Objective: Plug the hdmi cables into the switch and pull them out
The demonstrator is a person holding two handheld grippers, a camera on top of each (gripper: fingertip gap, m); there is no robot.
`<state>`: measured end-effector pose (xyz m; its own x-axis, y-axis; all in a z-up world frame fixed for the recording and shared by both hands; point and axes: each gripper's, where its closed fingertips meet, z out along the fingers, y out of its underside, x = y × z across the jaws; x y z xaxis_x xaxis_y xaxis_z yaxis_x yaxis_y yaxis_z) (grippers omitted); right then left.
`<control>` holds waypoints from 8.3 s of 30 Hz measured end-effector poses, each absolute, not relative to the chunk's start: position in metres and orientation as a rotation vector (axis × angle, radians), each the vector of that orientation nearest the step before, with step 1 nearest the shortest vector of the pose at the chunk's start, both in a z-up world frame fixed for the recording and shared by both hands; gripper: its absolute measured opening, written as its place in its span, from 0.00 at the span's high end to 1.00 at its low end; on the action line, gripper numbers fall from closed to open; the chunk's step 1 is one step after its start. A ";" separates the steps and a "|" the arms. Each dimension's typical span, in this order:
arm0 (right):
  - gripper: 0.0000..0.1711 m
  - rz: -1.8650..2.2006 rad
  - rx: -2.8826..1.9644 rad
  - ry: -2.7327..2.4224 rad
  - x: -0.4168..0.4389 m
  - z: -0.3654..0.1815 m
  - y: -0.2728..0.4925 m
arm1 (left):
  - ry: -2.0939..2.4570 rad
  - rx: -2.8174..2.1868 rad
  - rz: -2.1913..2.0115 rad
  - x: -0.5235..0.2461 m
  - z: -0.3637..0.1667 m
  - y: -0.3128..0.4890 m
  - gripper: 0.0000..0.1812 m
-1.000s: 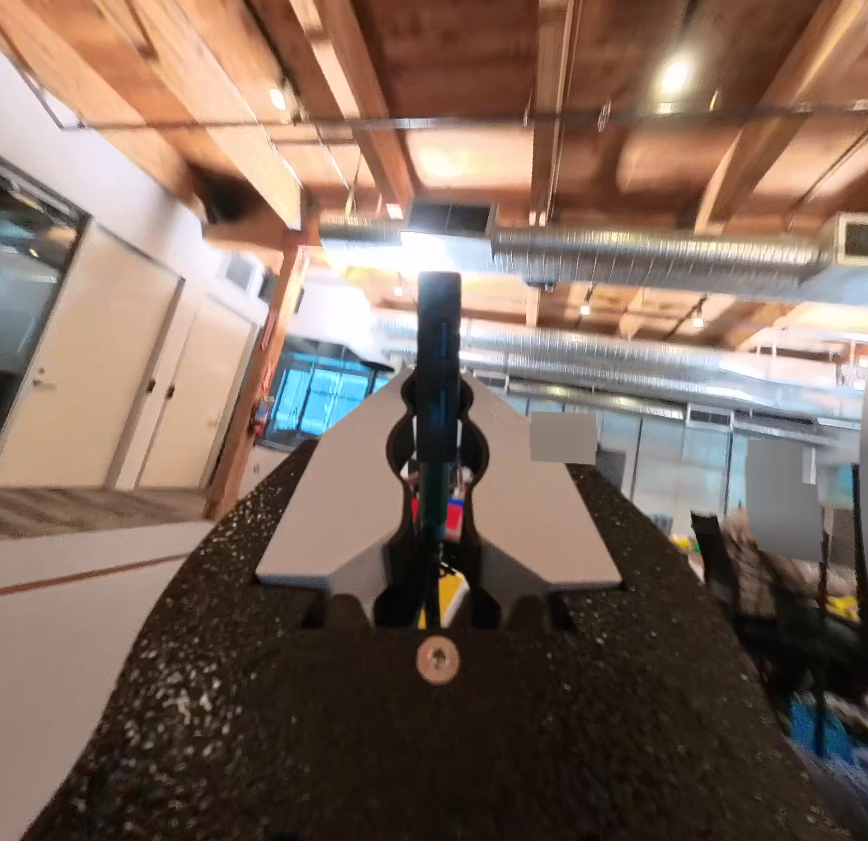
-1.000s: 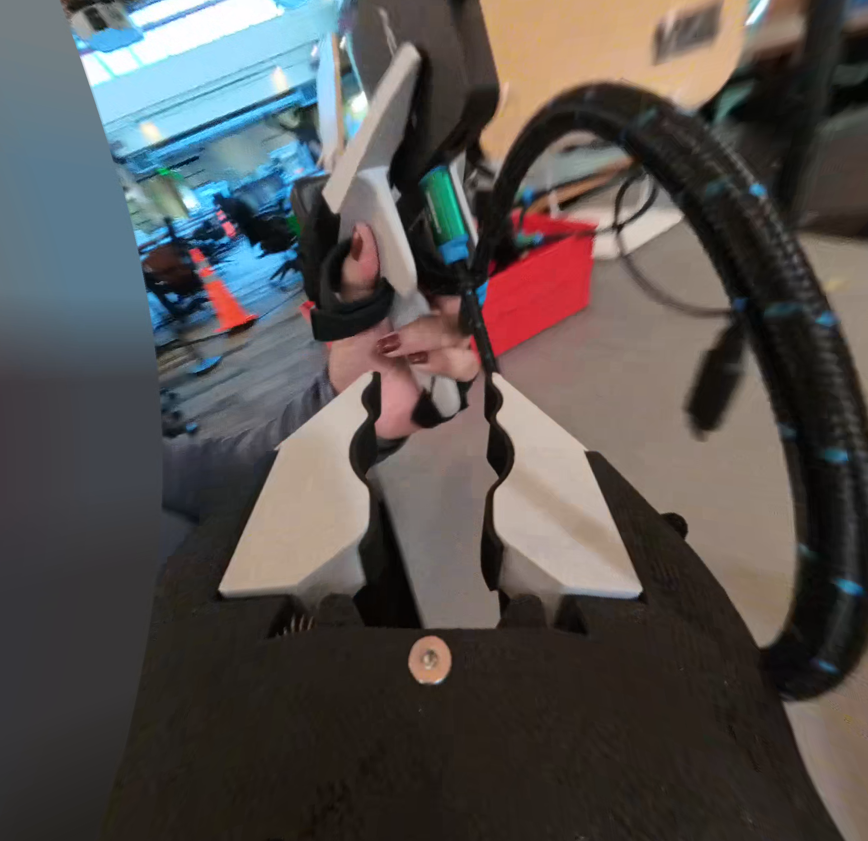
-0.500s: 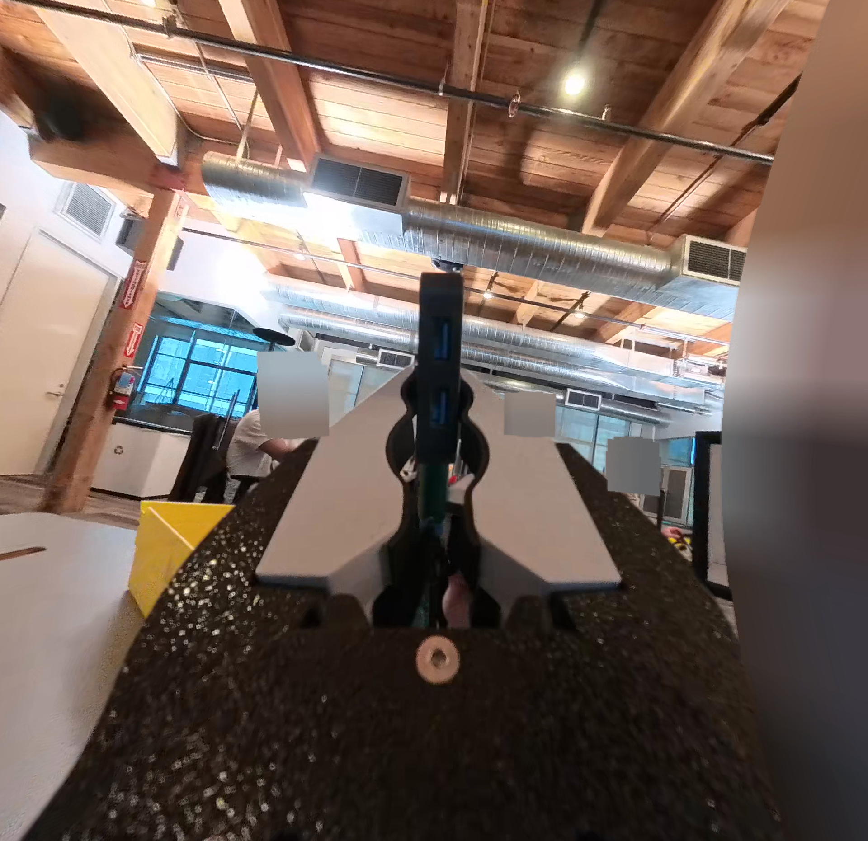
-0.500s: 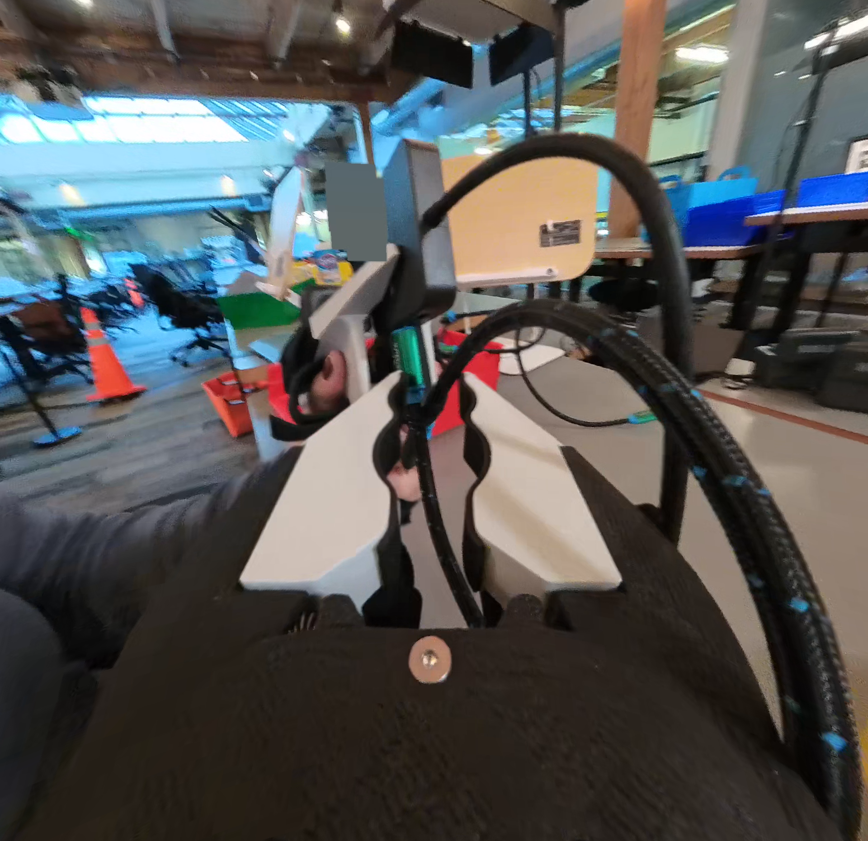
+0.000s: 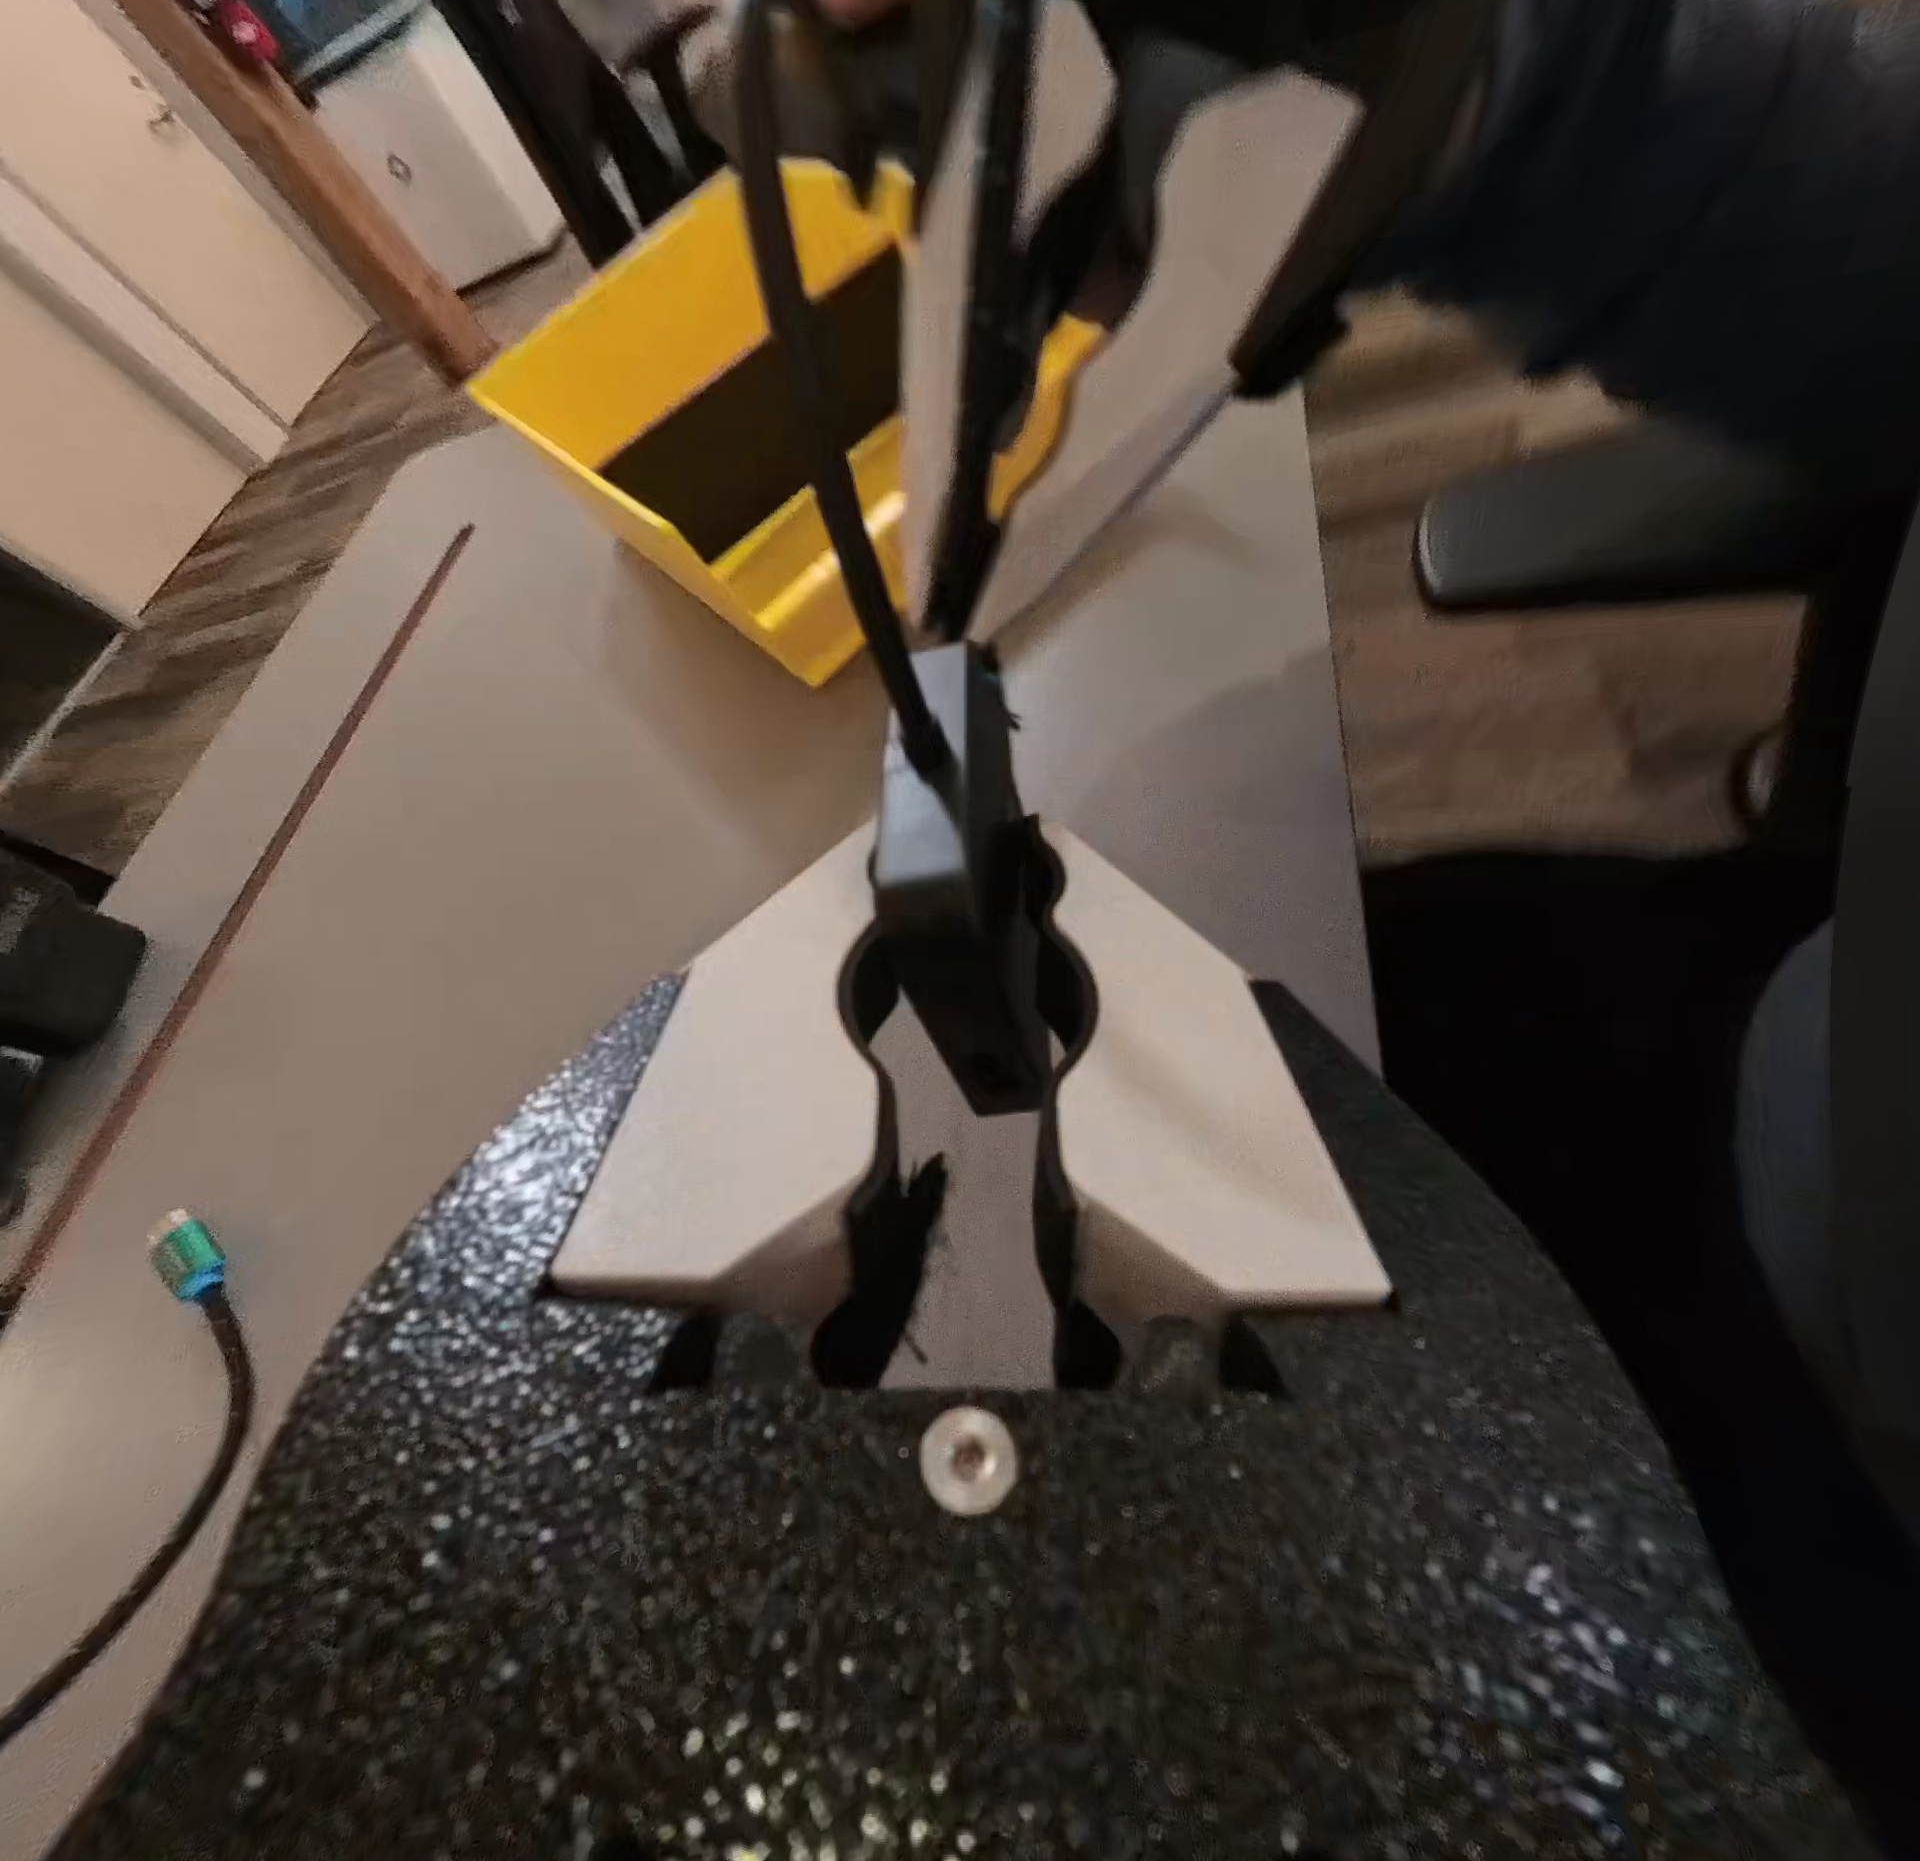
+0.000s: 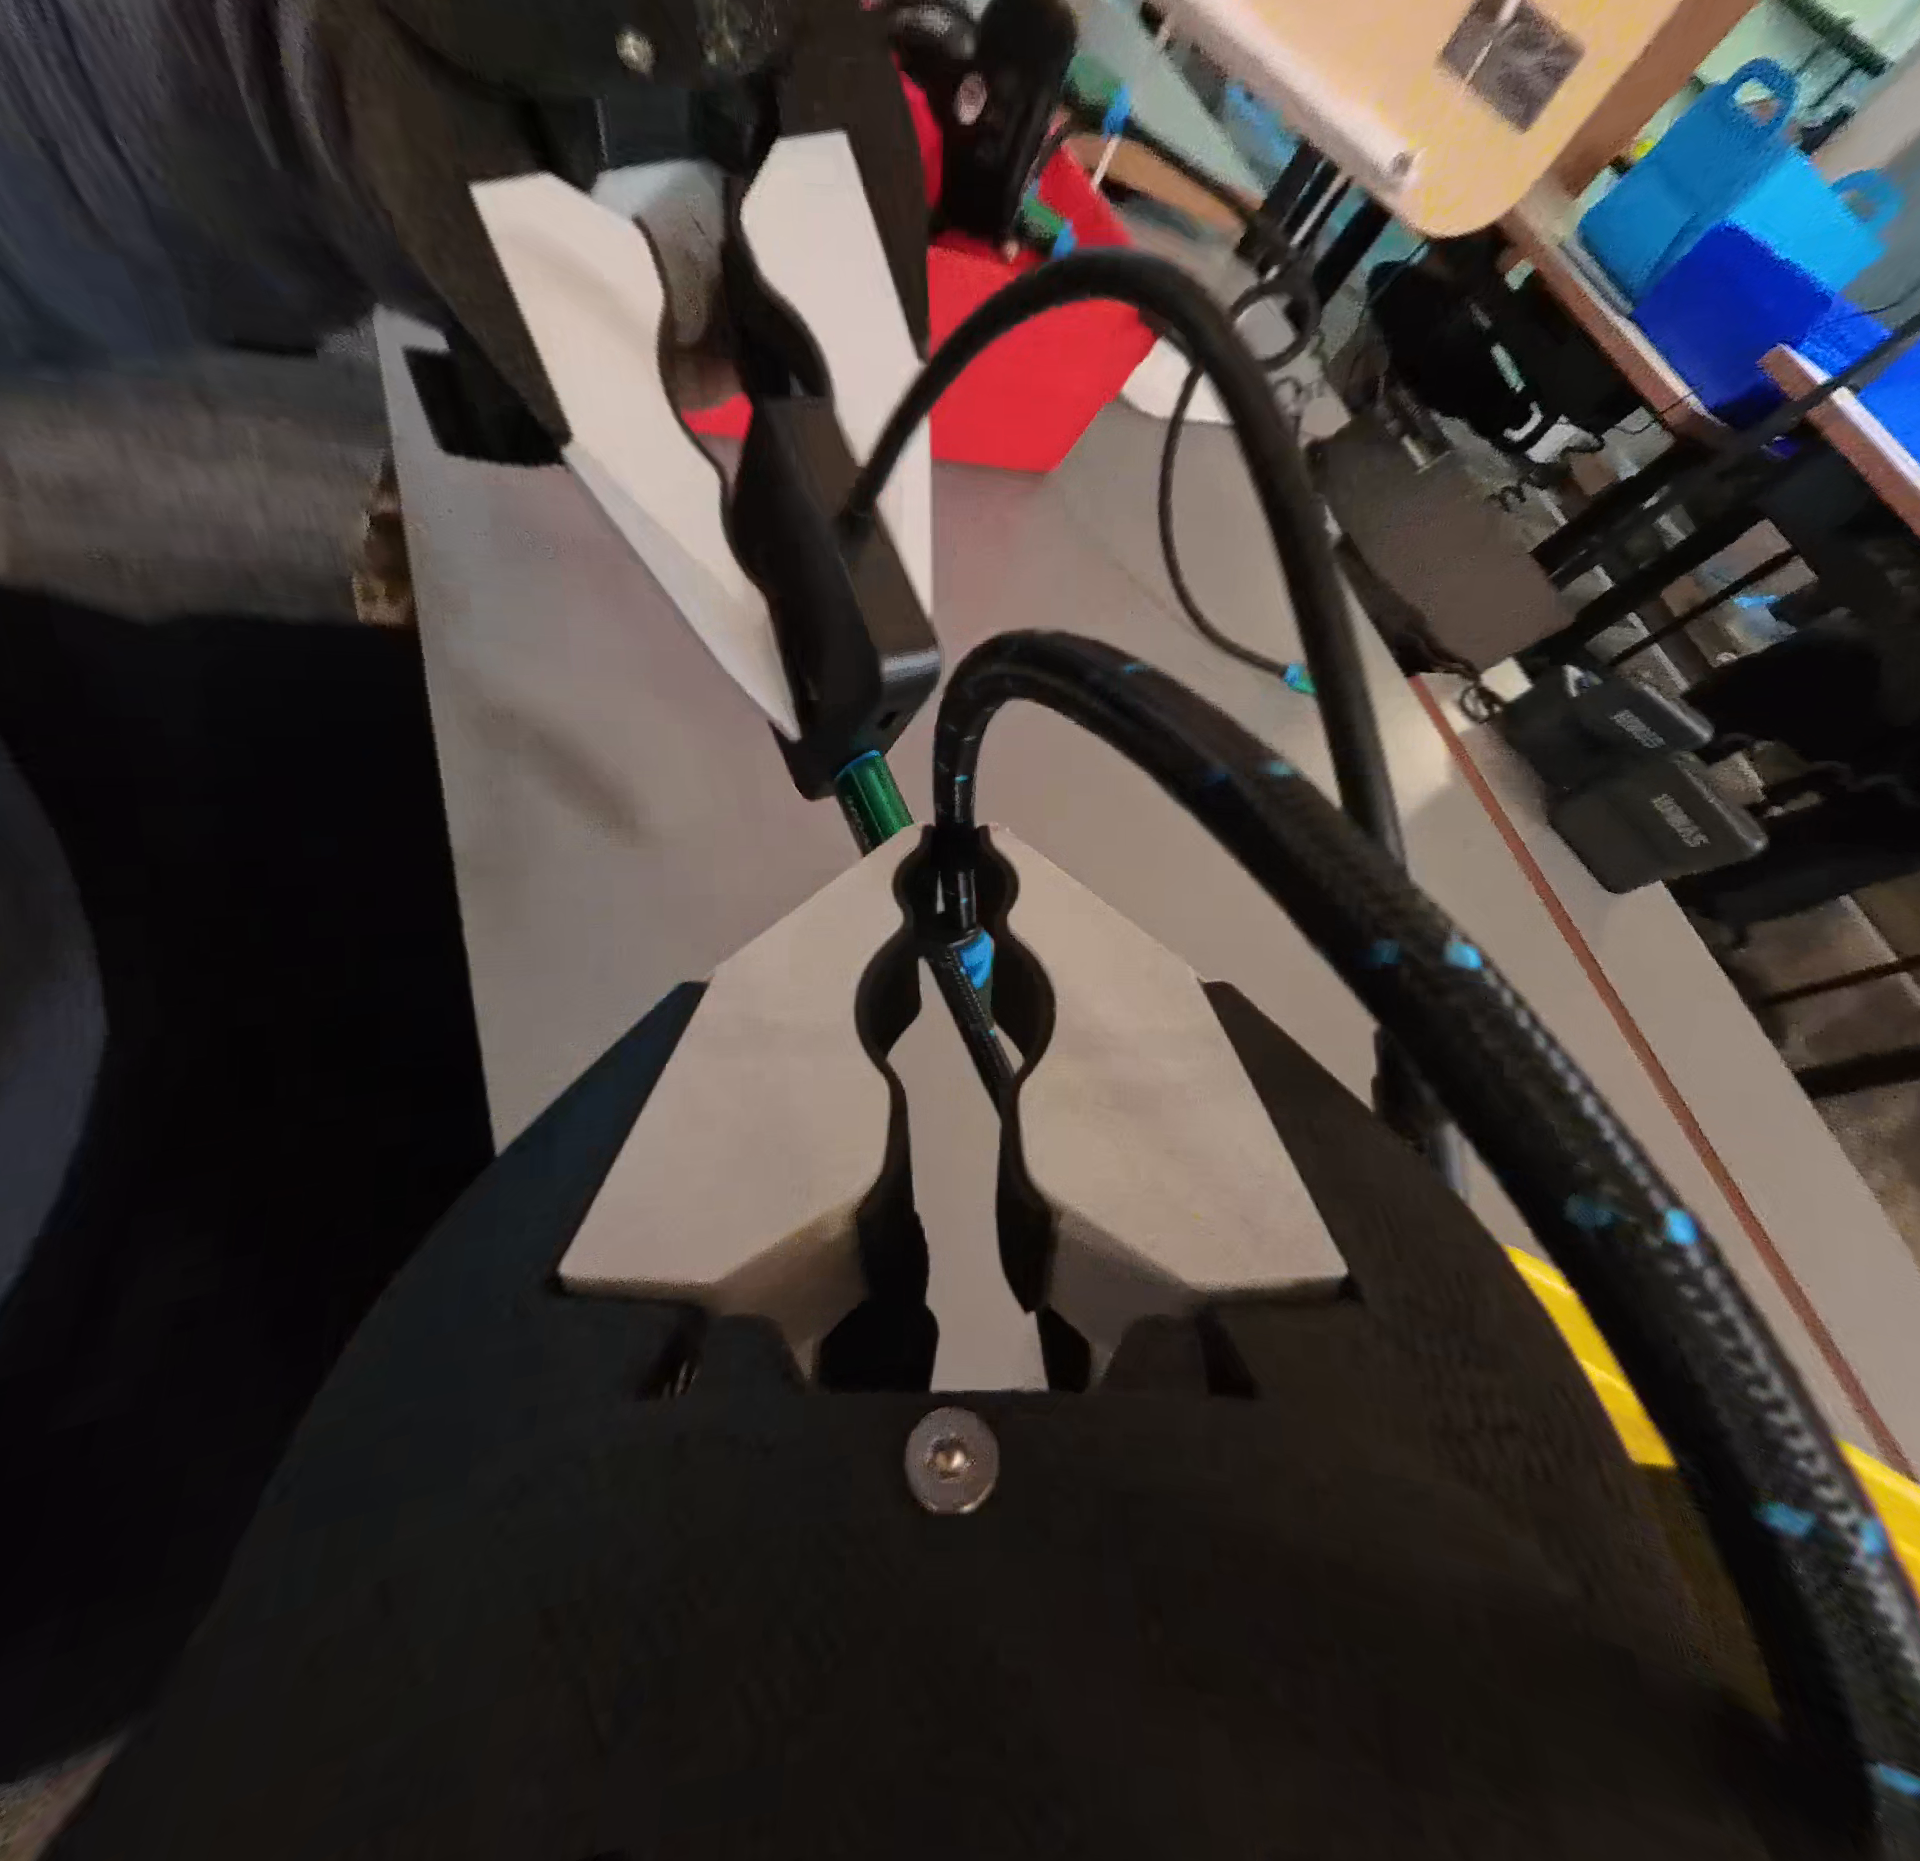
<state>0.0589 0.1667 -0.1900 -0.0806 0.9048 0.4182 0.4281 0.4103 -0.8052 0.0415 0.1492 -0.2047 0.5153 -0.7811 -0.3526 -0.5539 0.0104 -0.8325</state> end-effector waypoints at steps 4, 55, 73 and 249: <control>0.96 0.575 -1.123 -1.693 0.055 -0.196 0.167 | 1.188 -1.642 -0.121 0.039 -0.213 0.150 0.94; 0.93 0.372 -2.307 -1.785 0.198 -0.256 0.331 | 0.580 -1.754 -0.529 0.004 -0.186 0.210 0.94; 0.64 0.974 -1.502 -1.704 0.043 -0.146 0.203 | 0.572 -1.353 -1.281 0.032 -0.151 0.201 0.94; 0.94 0.048 -0.316 -1.817 -0.031 -0.284 0.180 | 1.358 -1.343 0.702 -0.038 -0.291 0.190 0.90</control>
<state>-0.0309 0.1795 -0.2839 -0.2337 0.2391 0.9424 0.1892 0.9619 -0.1972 -0.0375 0.1896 -0.2913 0.1831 -0.3289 -0.9264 -0.9461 0.1972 -0.2570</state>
